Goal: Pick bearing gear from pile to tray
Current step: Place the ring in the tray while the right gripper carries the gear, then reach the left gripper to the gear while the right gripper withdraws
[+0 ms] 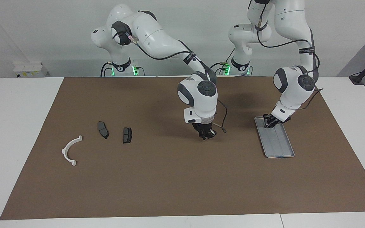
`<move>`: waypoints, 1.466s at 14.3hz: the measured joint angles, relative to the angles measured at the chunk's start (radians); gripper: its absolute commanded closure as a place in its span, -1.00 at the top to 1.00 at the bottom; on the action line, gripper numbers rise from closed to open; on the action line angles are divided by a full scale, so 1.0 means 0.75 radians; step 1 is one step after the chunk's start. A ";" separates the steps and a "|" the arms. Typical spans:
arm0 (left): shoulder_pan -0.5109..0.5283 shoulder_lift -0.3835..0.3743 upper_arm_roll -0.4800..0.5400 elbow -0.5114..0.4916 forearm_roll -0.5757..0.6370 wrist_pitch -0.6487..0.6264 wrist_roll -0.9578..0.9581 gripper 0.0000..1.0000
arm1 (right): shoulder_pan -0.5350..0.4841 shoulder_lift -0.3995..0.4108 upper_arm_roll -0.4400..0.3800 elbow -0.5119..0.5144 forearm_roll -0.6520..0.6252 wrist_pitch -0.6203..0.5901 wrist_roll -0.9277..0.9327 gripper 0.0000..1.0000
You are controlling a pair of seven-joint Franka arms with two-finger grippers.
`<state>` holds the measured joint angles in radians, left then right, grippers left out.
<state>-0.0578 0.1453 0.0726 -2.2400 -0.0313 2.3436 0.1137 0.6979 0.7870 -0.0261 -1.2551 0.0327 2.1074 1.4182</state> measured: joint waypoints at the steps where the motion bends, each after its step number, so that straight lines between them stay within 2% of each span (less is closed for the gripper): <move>1: 0.000 0.000 0.000 -0.003 0.000 0.002 -0.001 0.58 | 0.003 0.003 0.000 -0.006 0.000 0.011 0.002 -1.00; 2: 0.000 -0.001 0.000 -0.005 0.000 0.005 -0.001 0.93 | 0.005 0.007 0.000 -0.011 -0.004 0.026 0.009 -1.00; 3: 0.000 -0.001 0.000 -0.006 0.000 0.006 -0.001 1.00 | 0.006 0.007 0.001 -0.011 -0.015 0.027 0.018 -0.68; 4: 0.000 -0.002 0.000 -0.006 0.000 0.006 -0.001 1.00 | 0.008 0.007 0.001 -0.011 -0.023 0.027 0.025 0.98; 7: 0.000 -0.013 0.000 0.024 0.000 0.002 -0.002 1.00 | 0.009 0.008 0.001 -0.008 -0.055 -0.016 0.031 1.00; 9: 0.000 -0.021 -0.002 0.097 0.000 -0.051 -0.003 1.00 | 0.007 0.007 -0.001 0.017 -0.077 -0.097 0.031 1.00; 14: 0.000 -0.024 0.000 0.237 0.000 -0.133 -0.009 1.00 | -0.033 -0.015 -0.013 0.214 -0.081 -0.342 -0.046 1.00; 17: 0.004 -0.024 0.008 0.252 0.000 -0.134 -0.010 1.00 | -0.121 -0.094 -0.014 0.266 -0.081 -0.453 -0.247 1.00; 21: 0.003 -0.024 0.000 0.287 -0.001 -0.134 -0.097 1.00 | -0.280 -0.251 -0.015 0.278 -0.080 -0.603 -0.714 1.00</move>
<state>-0.0556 0.1271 0.0722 -2.0251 -0.0321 2.2434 0.0410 0.4881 0.5990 -0.0376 -1.0463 -0.0272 1.6550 0.8826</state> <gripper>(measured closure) 0.000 0.000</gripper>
